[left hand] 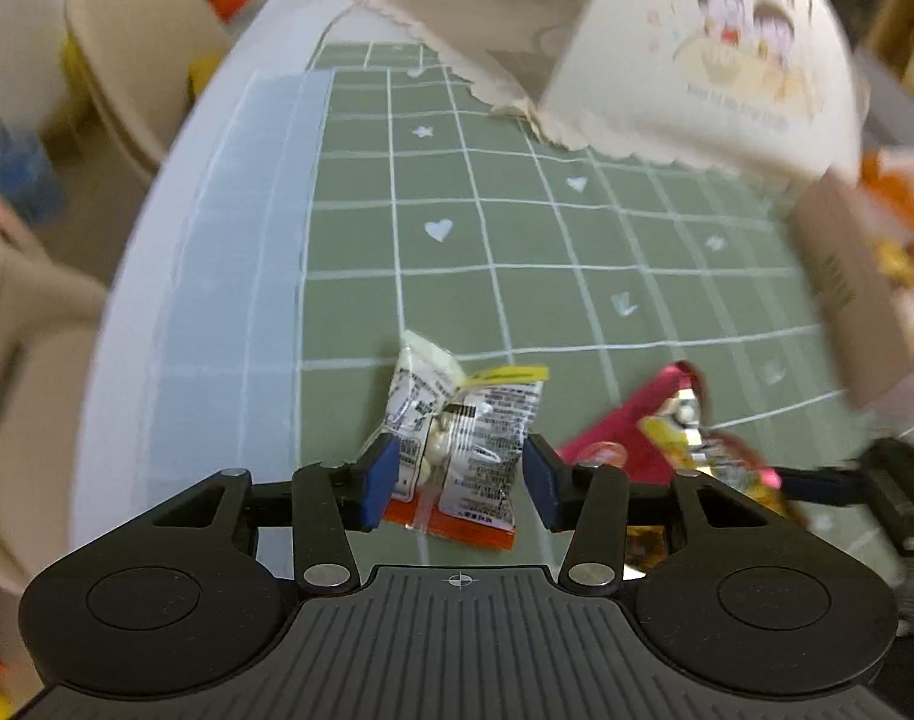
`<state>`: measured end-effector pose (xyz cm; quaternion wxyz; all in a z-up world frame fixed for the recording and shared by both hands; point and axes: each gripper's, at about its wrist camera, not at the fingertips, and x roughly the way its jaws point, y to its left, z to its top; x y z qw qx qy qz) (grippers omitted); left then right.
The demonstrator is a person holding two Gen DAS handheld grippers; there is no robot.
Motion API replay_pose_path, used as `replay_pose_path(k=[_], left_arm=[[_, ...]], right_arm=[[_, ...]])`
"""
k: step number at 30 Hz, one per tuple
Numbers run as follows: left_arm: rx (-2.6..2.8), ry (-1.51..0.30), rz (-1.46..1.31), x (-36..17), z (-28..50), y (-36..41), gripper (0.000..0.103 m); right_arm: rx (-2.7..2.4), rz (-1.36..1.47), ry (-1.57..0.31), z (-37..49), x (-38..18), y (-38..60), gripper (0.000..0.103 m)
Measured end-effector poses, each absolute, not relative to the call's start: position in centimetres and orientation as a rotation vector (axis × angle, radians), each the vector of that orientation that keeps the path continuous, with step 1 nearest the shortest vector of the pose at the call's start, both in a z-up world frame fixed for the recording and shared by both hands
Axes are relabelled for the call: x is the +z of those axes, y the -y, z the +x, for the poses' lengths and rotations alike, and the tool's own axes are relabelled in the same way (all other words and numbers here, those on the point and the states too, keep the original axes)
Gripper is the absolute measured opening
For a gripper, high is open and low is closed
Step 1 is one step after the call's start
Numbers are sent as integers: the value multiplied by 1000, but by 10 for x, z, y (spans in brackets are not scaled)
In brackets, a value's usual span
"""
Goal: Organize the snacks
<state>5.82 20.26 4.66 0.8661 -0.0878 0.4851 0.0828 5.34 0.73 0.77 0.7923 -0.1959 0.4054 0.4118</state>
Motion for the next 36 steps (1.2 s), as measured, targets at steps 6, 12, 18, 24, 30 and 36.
replay_pose_path(k=[6,12,18,24,30,36], left_arm=[[180,-1058,-126,34,62,-193,56],[244,-1030,-104,35,71,-195,57],[200,-1003,-127,34,68,-193,57],[62,-1001,-151,46,37,-168,52],[229,-937,-220,65,46,-195,52],[218,-986,-192,46,88,-203,54]], right_arm=[[855,-399,-855,65,9,-13,92],[825,-370,-847,72,5,-32,93],[818,-364,-866,51,10,3,68],[723,-338,-863,39,11,76,60],[670,-251,-879,42,9,94,77],[620,-283,-862,35,3,78,92]])
